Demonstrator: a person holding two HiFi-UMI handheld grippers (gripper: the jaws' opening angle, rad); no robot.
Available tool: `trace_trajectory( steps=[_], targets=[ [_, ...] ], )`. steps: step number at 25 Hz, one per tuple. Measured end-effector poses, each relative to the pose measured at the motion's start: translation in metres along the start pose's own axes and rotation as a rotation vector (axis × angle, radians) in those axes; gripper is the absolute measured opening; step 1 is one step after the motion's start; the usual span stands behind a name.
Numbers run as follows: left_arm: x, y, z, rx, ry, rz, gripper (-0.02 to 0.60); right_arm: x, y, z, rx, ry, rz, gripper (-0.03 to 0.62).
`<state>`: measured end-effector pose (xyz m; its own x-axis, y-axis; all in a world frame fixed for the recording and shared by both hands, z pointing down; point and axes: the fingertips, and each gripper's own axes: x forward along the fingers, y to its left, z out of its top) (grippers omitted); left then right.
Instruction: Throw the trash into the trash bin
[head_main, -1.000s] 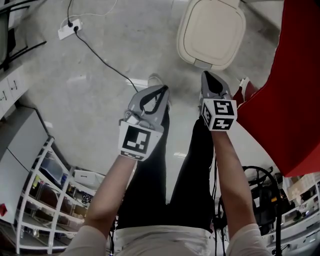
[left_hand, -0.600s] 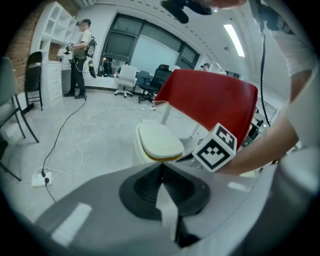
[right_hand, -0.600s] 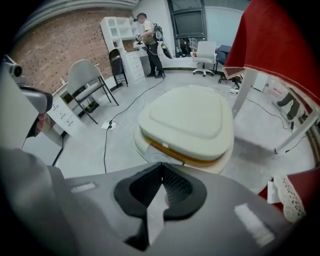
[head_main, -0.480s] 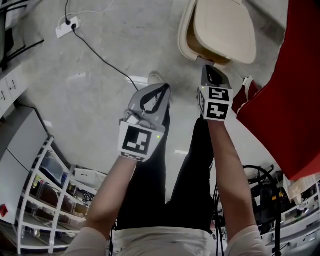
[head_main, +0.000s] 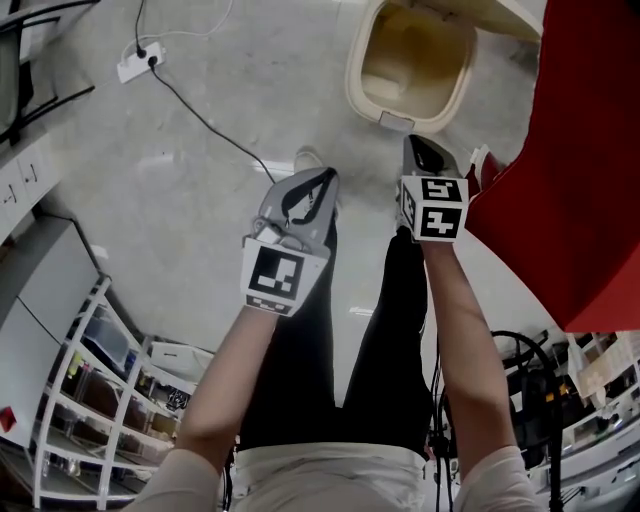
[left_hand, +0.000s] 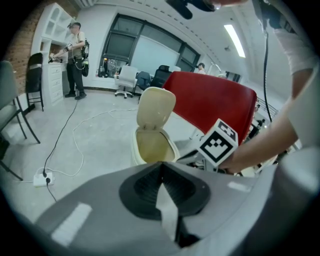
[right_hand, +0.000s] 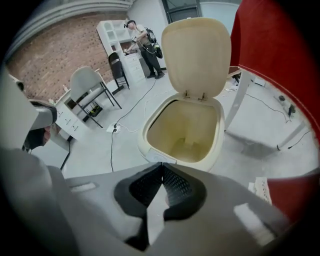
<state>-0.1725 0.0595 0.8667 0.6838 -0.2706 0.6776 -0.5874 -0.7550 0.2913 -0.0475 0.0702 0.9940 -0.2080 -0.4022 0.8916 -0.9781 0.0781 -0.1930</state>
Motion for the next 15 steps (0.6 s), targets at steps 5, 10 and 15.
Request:
trace_trajectory(
  steps=[5, 10, 15],
  targets=[
    [-0.021, -0.011, 0.017, -0.017, -0.004, 0.004, 0.003, -0.044, 0.020, 0.006, 0.011, -0.056, 0.047, 0.002],
    [-0.041, -0.021, 0.043, -0.023, -0.024, 0.003, 0.003, -0.093, 0.030, 0.032, 0.018, -0.136, 0.068, 0.002],
    [-0.068, -0.043, 0.064, -0.032, -0.026, -0.008, 0.003, -0.151, 0.041, 0.060, 0.007, -0.230, 0.091, 0.002]
  ],
)
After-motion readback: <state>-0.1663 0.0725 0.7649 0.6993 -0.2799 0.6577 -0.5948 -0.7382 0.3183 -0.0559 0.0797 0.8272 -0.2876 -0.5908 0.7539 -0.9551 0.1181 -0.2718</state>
